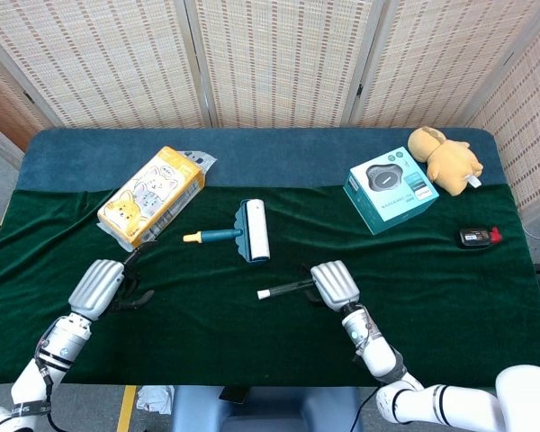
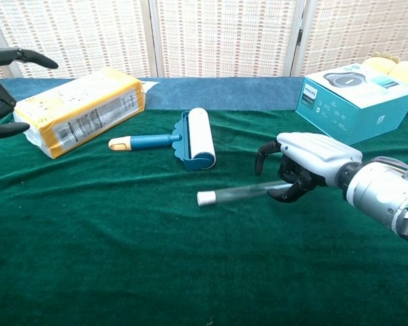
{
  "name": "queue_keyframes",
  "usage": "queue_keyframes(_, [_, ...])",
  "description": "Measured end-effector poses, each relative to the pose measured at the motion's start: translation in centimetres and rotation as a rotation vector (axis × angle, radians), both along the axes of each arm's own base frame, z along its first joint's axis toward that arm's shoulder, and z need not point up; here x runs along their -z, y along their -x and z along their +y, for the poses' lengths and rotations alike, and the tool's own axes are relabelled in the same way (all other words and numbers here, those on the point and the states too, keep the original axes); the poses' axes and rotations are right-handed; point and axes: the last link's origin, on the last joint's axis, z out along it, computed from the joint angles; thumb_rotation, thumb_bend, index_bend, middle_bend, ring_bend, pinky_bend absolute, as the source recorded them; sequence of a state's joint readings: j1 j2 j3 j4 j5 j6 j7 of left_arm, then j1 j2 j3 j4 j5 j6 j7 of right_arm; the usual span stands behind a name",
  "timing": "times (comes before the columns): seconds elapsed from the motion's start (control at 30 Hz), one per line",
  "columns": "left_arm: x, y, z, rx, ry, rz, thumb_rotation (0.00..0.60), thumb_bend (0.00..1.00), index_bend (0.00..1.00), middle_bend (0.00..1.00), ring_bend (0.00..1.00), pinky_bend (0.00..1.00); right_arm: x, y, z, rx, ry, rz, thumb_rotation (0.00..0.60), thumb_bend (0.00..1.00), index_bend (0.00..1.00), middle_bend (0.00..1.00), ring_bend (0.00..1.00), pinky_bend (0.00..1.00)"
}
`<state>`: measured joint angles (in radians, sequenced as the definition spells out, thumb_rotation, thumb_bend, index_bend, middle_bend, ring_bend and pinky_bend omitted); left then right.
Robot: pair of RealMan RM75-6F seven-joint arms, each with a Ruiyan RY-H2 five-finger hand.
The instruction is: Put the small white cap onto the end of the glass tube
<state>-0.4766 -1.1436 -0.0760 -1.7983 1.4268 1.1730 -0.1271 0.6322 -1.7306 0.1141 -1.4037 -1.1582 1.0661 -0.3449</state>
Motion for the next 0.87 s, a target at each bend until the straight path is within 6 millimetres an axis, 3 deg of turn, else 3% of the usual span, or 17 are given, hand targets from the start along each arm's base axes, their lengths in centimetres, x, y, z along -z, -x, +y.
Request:
queue_keyframes(0.23, [-0.4, 1.2, -0.2, -0.041, -0.015, 0.044, 0.6, 0.37, 0.22, 0.78, 0.6, 0.59, -1.5, 0.7, 0.2, 0.005, 0.037, -0.006, 0.6, 0.63, 0.31, 0.96, 1.0, 1.0])
queue_keyframes(0.4, [-1.4, 2.9, -0.7, -0.074, -0.1, 0.124, 0.6, 0.37, 0.25, 0.67, 0.51, 0.45, -5.2, 1.9, 0.6, 0.004, 0.103, -0.01, 0.6, 0.63, 0.34, 0.82, 0.96, 0.98])
queue_keyframes(0.5, [-2.1, 4.6, -1.6, -0.126, -0.15, 0.148, 0.6, 0.37, 0.25, 0.61, 0.47, 0.38, -8.9, 3.1, 1.5, 0.008, 0.162, -0.001, 0.6, 0.63, 0.42, 0.6, 0.73, 0.78])
queue_keyframes(0.6, [-2.8, 6.3, -2.7, -0.172, -0.189, 0.167, 0.6, 0.37, 0.25, 0.57, 0.43, 0.33, -12.1, 4.4, 2.7, 0.018, 0.208, 0.02, 0.6, 0.63, 0.4, 0.4, 0.48, 0.5])
queue_keyframes(0.63, [-3.0, 6.7, -3.1, -0.183, -0.2, 0.174, 0.6, 0.37, 0.25, 0.56, 0.42, 0.32, -13.1, 4.9, 3.2, 0.022, 0.219, 0.032, 0.6, 0.63, 0.39, 0.36, 0.43, 0.44])
queue_keyframes(0.77, [-3.6, 8.1, -4.9, -0.213, -0.251, 0.194, 0.6, 0.37, 0.25, 0.51, 0.38, 0.28, -16.9, 7.4, 5.9, 0.049, 0.268, 0.074, 0.6, 0.63, 0.31, 0.23, 0.28, 0.3])
queue_keyframes(0.87, [-4.0, 9.0, -6.4, -0.228, -0.292, 0.21, 0.6, 0.37, 0.25, 0.49, 0.36, 0.26, -18.6, 9.0, 8.0, 0.079, 0.315, 0.068, 0.6, 0.63, 0.3, 0.21, 0.26, 0.28])
